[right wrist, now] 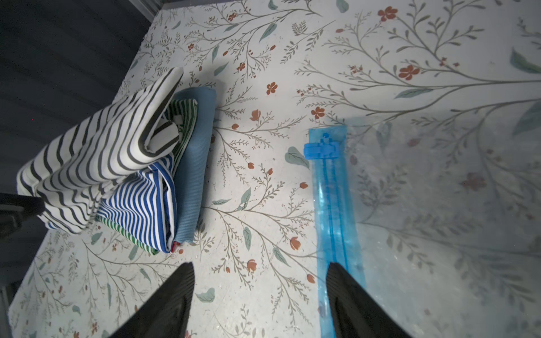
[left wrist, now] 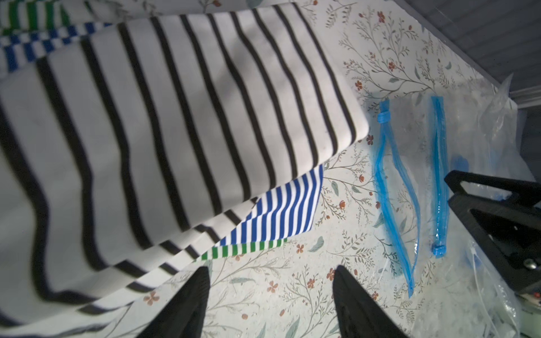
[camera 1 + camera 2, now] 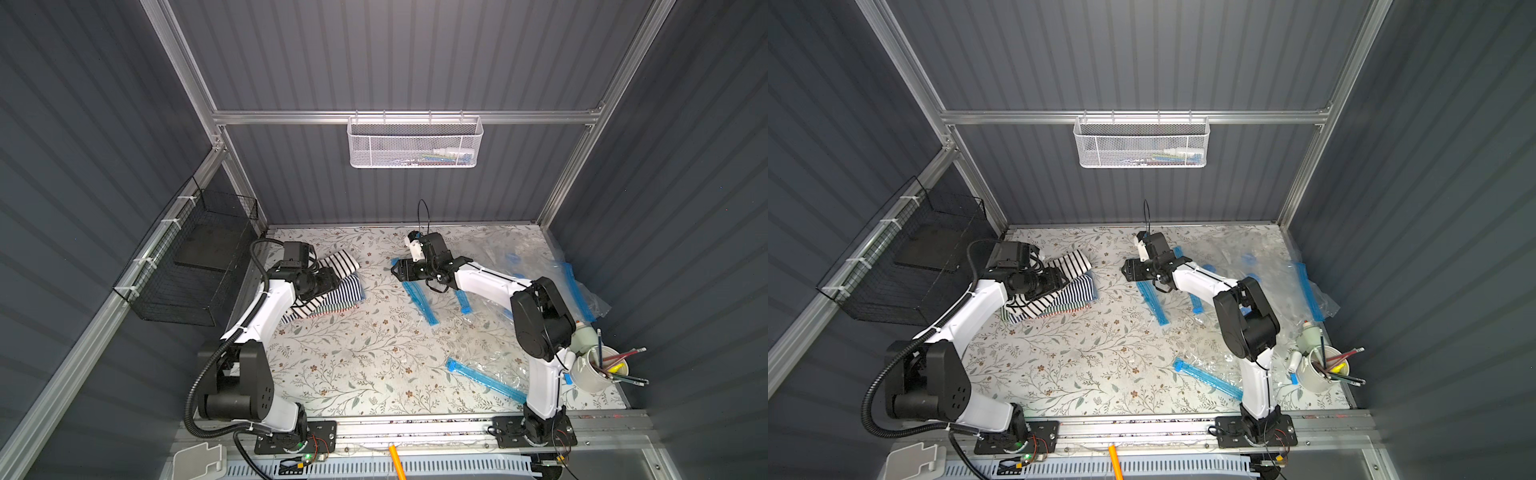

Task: Take the tank top out of the vacuum bag
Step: Adjust the tank top.

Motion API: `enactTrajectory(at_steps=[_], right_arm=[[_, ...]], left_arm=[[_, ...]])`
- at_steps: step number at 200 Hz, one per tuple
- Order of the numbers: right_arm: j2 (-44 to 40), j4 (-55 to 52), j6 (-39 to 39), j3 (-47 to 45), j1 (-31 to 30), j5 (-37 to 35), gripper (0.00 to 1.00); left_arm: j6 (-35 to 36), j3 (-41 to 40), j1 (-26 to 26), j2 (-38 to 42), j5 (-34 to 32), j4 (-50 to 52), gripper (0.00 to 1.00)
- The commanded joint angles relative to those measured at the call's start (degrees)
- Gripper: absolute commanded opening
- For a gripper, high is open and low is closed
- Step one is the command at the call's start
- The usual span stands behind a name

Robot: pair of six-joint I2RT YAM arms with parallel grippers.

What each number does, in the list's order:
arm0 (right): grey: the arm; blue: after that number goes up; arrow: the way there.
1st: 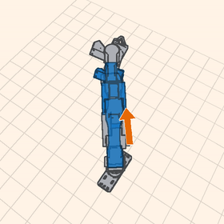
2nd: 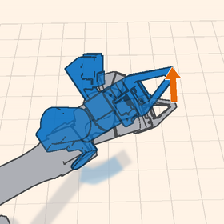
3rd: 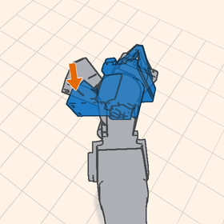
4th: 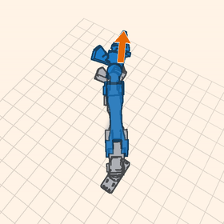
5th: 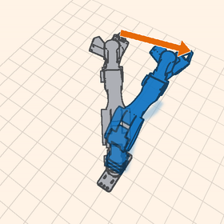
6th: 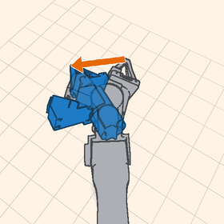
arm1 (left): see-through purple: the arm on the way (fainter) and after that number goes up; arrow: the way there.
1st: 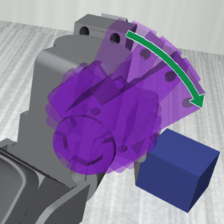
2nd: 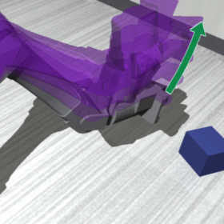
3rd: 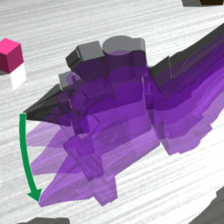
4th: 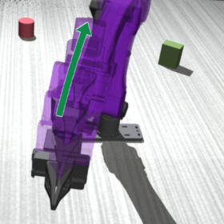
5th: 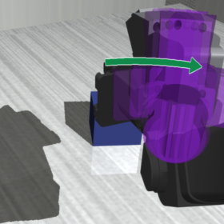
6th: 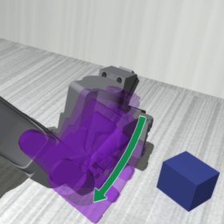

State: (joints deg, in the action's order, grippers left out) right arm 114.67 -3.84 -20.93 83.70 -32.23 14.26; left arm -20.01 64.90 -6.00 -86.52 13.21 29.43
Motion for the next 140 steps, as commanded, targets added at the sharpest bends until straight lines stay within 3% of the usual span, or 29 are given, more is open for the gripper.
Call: enactTrajectory(at_steps=[1,31,44,82,112,140], right_arm=[[-1.07,2.19,-1.39,-0.37,1.07,2.33,0.72],[-2.13,2.39,-1.11,-1.73,1.72,2.11,0.71],[-2.53,2.71,-1.48,-2.6,2.22,2.56,0.71],[-3.75,4.2,-3.18,-5.72,3.72,4.41,0.7],[-4.69,4.48,-3.36,-7.2,4.39,6.74,0.7],[-5.47,4.29,-3.57,-8.27,5.31,6.49,0.7]], left_arm=[[4.98,1.9,-1.98,-2.45,-3.67,-1.13,0.69],[8.87,1.89,-5.16,-4.51,-8.58,-1.93,0.71],[9.97,2.22,-7.13,-5.29,-15.42,-1.96,0.71],[10.92,1.95,-8.28,-6.47,-24.55,-4.17,0.66],[13.14,0.15,-8.93,-6.39,-28.27,-7.1,0.65],[14.12,-1.21,-9.27,-7.82,-25.44,-8.8,0.61]])
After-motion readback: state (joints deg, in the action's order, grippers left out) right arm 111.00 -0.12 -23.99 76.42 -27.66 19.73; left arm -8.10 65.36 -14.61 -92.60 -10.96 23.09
